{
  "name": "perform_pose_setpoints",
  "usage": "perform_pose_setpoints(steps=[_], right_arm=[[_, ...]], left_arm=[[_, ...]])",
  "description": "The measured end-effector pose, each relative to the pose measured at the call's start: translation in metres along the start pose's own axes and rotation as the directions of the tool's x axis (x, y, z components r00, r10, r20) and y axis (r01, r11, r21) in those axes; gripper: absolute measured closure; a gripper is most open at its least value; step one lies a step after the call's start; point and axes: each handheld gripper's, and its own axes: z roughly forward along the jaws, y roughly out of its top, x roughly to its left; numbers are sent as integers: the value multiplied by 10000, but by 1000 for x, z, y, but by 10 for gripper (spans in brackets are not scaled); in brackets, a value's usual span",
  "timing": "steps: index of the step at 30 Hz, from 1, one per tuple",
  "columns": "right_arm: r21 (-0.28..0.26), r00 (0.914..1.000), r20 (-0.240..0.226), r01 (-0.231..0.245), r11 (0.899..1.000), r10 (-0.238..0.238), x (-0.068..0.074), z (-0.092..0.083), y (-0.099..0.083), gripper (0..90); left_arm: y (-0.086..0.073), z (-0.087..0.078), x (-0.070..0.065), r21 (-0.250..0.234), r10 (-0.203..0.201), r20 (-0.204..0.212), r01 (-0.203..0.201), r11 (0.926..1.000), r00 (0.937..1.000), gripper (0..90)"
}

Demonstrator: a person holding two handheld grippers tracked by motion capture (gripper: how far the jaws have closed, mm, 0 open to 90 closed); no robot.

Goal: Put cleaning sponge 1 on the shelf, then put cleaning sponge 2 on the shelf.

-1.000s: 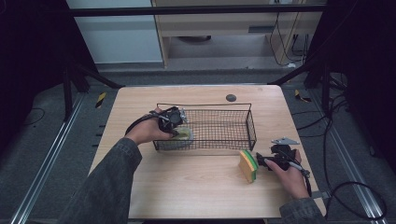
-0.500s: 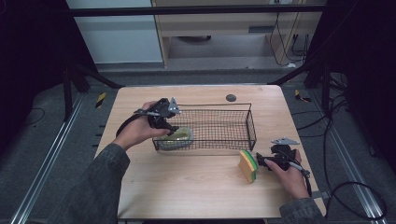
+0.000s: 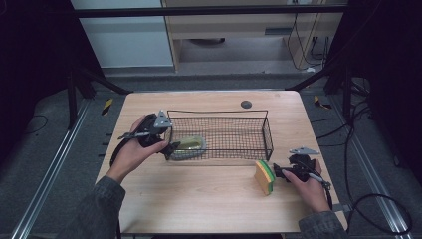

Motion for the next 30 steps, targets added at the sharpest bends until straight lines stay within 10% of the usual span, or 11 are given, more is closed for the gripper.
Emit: perform_pose_setpoints(steps=[10,17,30], right_arm=[[79,9997,-175,141,9999,-140,-3,-3,-1,26],[513,9997,-254,-32,9987,45,-5,-24,0,150],[1347,9933,-781,953,9863,-854,20,-101,13,265]], left_arm=[[-63,0,-14,-50,-1509,-303,1508,9885,9881,54],[-99,14,-23,780,-1666,-225,1678,9827,9858,52],[-133,29,-21,1226,-3083,-173,3080,9435,9511,57]])
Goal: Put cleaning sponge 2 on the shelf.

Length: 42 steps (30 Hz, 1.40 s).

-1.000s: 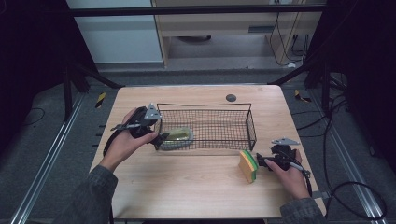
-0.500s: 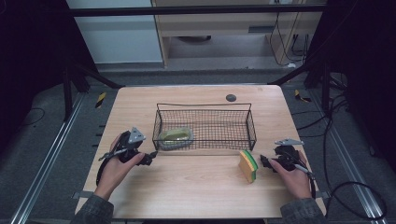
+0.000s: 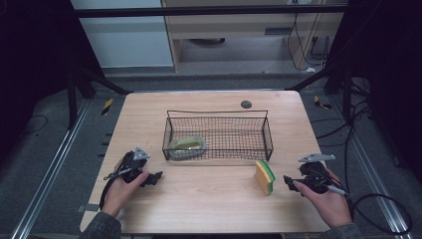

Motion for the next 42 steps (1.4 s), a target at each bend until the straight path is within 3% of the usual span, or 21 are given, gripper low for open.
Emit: perform_pose_setpoints(steps=[6,8,13,22,26,35,42], right_arm=[[218,9989,-213,417,9989,-412,11,-22,18,276],[277,9983,-255,530,9982,-523,14,-26,25,277],[544,9964,-348,795,9953,-777,25,-32,43,280],[547,9937,-914,694,9961,-642,47,-45,72,292],[915,9904,-1009,1042,9903,-949,61,-36,84,295],[1796,9857,-1057,1489,9724,-1314,83,4,96,300],[2345,9896,-834,1340,9628,-1174,82,19,92,316]], left_arm=[[-4,5,2,27,-234,17,234,9997,9997,30],[-7,6,4,-156,-459,124,461,9988,9989,19],[-11,9,5,-695,-543,75,547,9961,9985,0],[-13,11,6,-937,-526,118,535,9942,9985,0],[-13,11,7,-973,-500,123,510,9940,9987,0],[-12,12,8,-974,-505,127,515,9939,9986,0],[-12,12,8,-978,-493,129,503,9939,9987,0]])
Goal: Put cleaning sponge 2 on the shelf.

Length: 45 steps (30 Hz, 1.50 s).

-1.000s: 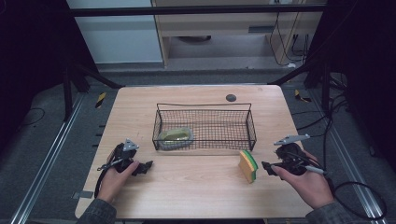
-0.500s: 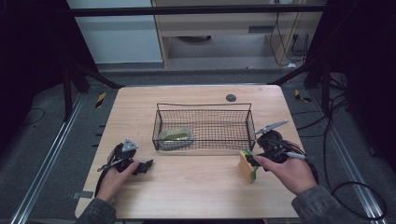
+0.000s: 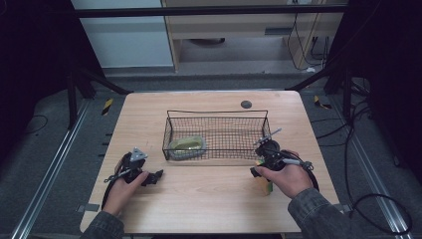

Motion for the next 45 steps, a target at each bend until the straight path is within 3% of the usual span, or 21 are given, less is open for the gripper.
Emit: perform_pose_setpoints(steps=[12,16,20,26,34,40,45], right_arm=[[775,9998,-114,-160,9969,170,-5,21,-6,376],[1064,9999,-157,-36,9943,53,-6,27,-6,457],[1226,9990,-381,-198,9923,246,-9,27,-7,624],[839,9983,-457,-317,9960,357,-23,10,-13,643],[26,9977,-237,-632,9980,632,-57,-19,-21,642],[-286,9963,3,-860,9959,860,-78,-24,-21,642],[-635,9970,318,-681,9957,702,-92,-24,-15,642]], left_arm=[[0,0,0,2,15,10,-15,10000,10000,0],[0,0,0,2,17,13,-17,10000,10000,0],[0,0,0,1,19,15,-19,10000,10000,0],[0,0,0,4,26,23,-26,10000,10000,0],[0,0,1,4,29,22,-29,10000,10000,0],[0,0,1,2,34,27,-34,10000,10000,0],[0,0,1,3,35,26,-35,10000,10000,0]])
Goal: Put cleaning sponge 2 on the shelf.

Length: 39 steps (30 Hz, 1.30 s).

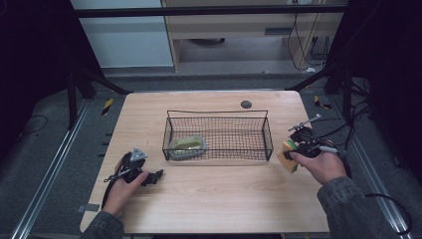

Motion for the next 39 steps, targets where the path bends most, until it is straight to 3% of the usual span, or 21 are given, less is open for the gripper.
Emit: perform_pose_setpoints(steps=[8,17,22,32,39], right_arm=[[-441,9980,444,469,9979,-450,-13,-7,22,643],[-1037,9918,974,923,9903,-823,-21,-27,55,645],[-1372,9880,1140,1193,9833,-1040,-18,-37,69,644],[-1558,9782,1354,1779,9716,-1574,-7,-42,92,645],[-1845,9710,1434,2161,9588,-1913,4,-37,105,646]], left_arm=[[0,0,0,-1,0,0,0,10000,10000,0],[0,0,0,-30,-1,3,1,10000,10000,0],[0,0,0,-26,0,5,0,10000,10000,0],[0,0,0,-4,15,23,-15,10000,10000,0],[0,0,0,-1,20,26,-20,10000,10000,0]])
